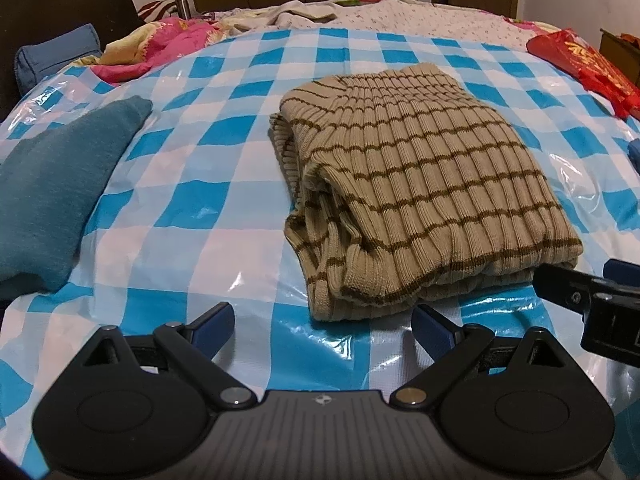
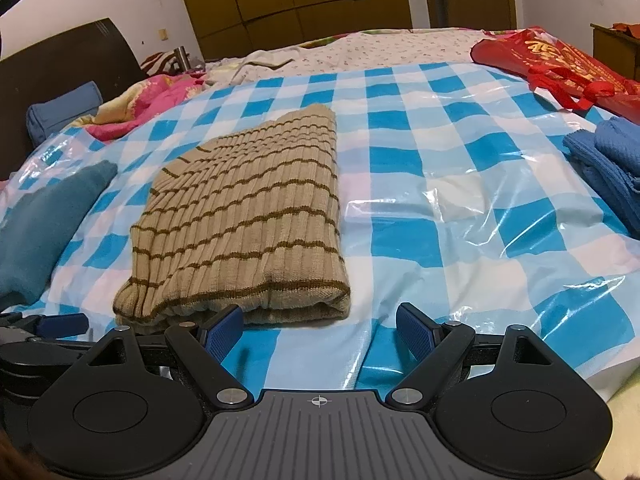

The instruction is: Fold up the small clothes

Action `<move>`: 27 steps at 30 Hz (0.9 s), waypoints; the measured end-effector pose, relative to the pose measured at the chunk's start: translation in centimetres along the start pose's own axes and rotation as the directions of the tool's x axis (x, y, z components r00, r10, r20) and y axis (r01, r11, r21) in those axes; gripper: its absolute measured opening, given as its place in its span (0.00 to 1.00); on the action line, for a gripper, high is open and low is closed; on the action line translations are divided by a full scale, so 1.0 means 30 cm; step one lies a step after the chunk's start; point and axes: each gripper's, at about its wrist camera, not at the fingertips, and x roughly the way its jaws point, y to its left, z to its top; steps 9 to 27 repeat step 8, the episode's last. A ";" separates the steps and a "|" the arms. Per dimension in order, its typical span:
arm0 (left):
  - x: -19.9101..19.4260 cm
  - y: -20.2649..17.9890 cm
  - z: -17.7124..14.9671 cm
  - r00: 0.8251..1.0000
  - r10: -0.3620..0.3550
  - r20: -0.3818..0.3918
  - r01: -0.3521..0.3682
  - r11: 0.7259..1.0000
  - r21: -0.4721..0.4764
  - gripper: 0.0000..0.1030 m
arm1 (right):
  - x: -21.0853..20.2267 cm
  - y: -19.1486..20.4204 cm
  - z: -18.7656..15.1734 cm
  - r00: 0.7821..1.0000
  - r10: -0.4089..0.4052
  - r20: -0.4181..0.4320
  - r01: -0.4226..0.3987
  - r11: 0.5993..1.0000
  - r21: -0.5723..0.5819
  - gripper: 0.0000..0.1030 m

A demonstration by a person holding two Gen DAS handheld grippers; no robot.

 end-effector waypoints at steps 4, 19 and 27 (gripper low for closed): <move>-0.009 0.002 0.001 1.000 0.007 0.013 -0.007 1.000 -0.003 1.00 | 0.002 -0.005 -0.002 1.000 -0.007 -0.006 0.007 1.000 0.000 0.83; -0.010 -0.001 -0.001 1.000 0.008 0.014 -0.008 1.000 0.002 1.00 | 0.004 -0.001 -0.004 1.000 -0.010 -0.010 0.010 1.000 -0.008 0.83; -0.010 -0.001 -0.001 1.000 0.008 0.014 -0.008 1.000 0.002 1.00 | 0.004 -0.001 -0.004 1.000 -0.010 -0.010 0.010 1.000 -0.008 0.83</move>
